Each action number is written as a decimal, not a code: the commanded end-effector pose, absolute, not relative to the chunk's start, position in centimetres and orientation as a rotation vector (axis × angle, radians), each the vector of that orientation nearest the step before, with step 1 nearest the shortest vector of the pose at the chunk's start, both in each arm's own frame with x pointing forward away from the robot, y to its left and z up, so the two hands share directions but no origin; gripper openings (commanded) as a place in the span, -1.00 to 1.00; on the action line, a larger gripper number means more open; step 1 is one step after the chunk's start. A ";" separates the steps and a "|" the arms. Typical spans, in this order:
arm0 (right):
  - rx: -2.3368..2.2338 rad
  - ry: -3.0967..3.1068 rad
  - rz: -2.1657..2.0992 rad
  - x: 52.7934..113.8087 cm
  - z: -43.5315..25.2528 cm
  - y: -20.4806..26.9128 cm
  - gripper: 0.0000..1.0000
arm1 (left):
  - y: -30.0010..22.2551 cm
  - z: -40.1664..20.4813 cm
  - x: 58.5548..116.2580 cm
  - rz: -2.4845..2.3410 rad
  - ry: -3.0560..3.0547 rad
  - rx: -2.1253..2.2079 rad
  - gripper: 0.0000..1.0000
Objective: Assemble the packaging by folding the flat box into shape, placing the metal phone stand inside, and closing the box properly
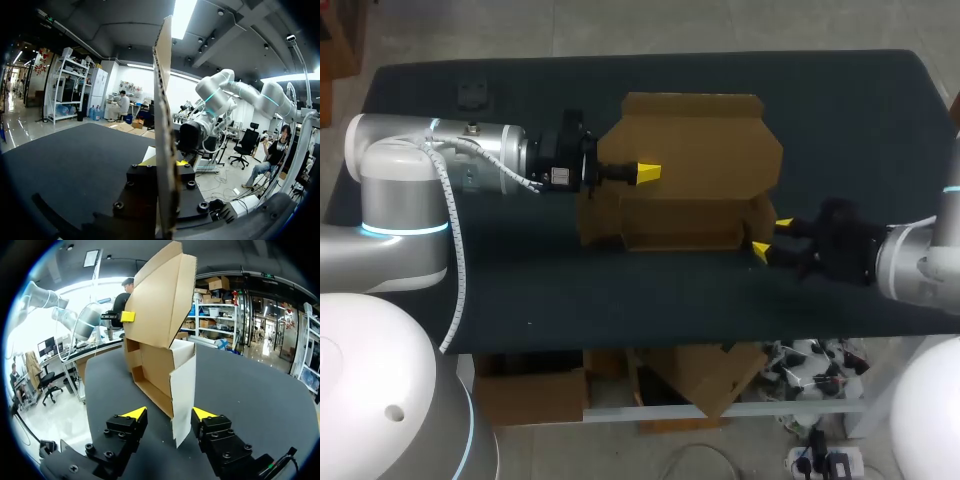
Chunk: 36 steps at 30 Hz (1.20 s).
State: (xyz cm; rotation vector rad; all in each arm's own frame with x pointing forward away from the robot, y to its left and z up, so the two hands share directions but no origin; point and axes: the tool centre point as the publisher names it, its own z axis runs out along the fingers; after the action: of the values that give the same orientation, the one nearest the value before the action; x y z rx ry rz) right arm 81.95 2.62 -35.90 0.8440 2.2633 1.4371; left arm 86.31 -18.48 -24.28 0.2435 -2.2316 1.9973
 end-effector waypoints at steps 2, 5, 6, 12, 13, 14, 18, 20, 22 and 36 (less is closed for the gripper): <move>0.851 2.261 1.431 82.6 -36.4 3.8 0.16 | -18.3 -24.8 86.3 1.998 -2.231 0.242 -1.00; 0.854 2.259 1.434 82.6 -36.4 4.4 0.15 | -18.3 -24.8 86.3 1.998 -2.231 0.242 -1.00; 0.854 2.259 1.435 82.6 -36.4 4.6 0.14 | -18.3 -24.8 86.3 1.998 -2.231 0.242 -1.00; 0.858 2.254 1.435 82.2 -36.4 5.5 0.11 | -18.3 -24.8 86.3 1.998 -2.231 0.242 -1.00; 0.861 2.253 1.434 82.2 -36.3 5.6 0.11 | -18.3 -24.8 86.3 1.998 -2.231 0.242 -1.00; 0.862 2.252 1.435 82.2 -36.3 5.8 0.11 | -18.3 -24.8 86.3 1.998 -2.231 0.242 -1.00; 0.861 2.252 1.436 82.3 -36.2 6.5 0.11 | -18.3 -24.8 86.3 1.998 -2.231 0.242 -1.00; 0.858 2.252 1.438 82.3 -36.1 6.8 0.11 | -18.3 -24.8 86.3 1.998 -2.231 0.242 -1.00; 0.855 2.253 1.438 82.2 -36.1 7.0 0.11 | -18.3 -24.8 86.3 1.998 -2.231 0.242 -1.00; 0.876 2.240 1.430 81.3 -36.1 7.6 0.12 | -18.3 -24.8 86.3 1.998 -2.231 0.242 -1.00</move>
State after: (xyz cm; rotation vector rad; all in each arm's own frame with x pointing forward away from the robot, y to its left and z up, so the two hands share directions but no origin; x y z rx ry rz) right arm 81.78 7.29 -36.04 0.8687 2.2600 1.4422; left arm 86.34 -18.39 -24.28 0.2435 -2.2314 1.9977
